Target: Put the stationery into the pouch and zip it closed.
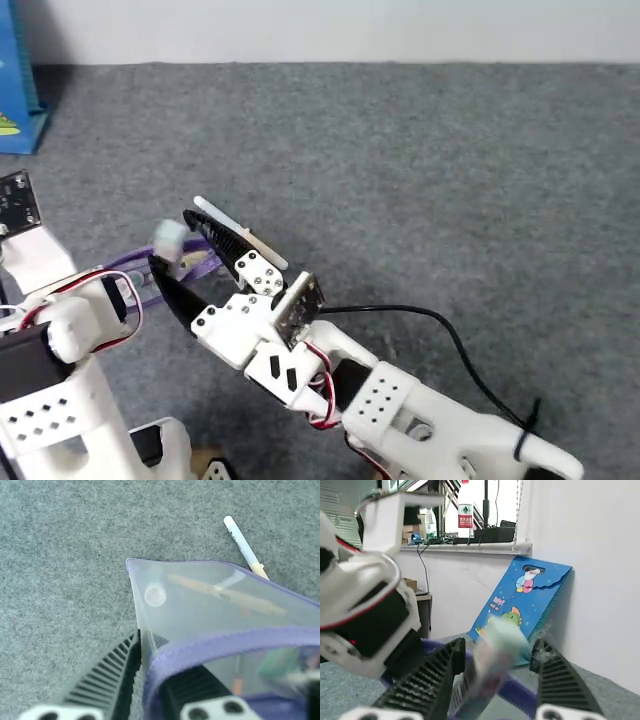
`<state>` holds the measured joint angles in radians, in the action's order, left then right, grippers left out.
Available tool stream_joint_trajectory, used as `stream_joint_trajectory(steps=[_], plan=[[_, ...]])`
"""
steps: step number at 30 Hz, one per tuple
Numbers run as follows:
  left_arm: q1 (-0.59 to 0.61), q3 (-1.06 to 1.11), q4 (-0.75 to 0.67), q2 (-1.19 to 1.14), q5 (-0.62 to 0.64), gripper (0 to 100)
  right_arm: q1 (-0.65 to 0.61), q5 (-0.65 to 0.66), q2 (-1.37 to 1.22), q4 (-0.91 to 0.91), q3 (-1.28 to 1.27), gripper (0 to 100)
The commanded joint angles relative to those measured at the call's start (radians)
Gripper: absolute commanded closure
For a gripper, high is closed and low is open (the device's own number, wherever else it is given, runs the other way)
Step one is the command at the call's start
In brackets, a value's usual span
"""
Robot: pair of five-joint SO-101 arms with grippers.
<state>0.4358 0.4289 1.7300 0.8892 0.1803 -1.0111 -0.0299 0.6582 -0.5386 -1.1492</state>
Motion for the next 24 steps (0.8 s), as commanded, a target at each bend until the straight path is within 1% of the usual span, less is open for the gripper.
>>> stream_joint_trajectory(steps=[1,9,13,14,17,18,20,24], plan=[[0.009,-0.004,0.012,-0.003,0.009,99,-0.002,-0.005,0.11,0.074,0.009,80.4],[0.008,-0.004,0.012,-0.003,0.009,99,-0.001,-0.005,0.309,0.272,0.009,80.4],[0.008,-0.002,0.012,-0.003,0.009,99,0.059,-0.017,0.371,0.41,0.011,80.4],[0.008,-0.002,0.014,-0.003,0.009,99,0.085,-0.051,0.384,0.456,0.011,80.4],[0.008,-0.002,0.014,-0.003,0.009,99,0.16,-0.255,0.407,0.641,0.021,80.4],[0.008,-0.002,0.014,-0.003,0.009,99,0.185,-0.298,0.403,0.702,0.029,80.4],[0.008,-0.004,0.014,-0.003,0.009,99,0.236,-0.322,0.38,0.799,0.038,80.2],[0.009,-0.028,0.014,-0.003,0.009,99,0.288,-0.321,0.298,0.881,0.04,80.5]])
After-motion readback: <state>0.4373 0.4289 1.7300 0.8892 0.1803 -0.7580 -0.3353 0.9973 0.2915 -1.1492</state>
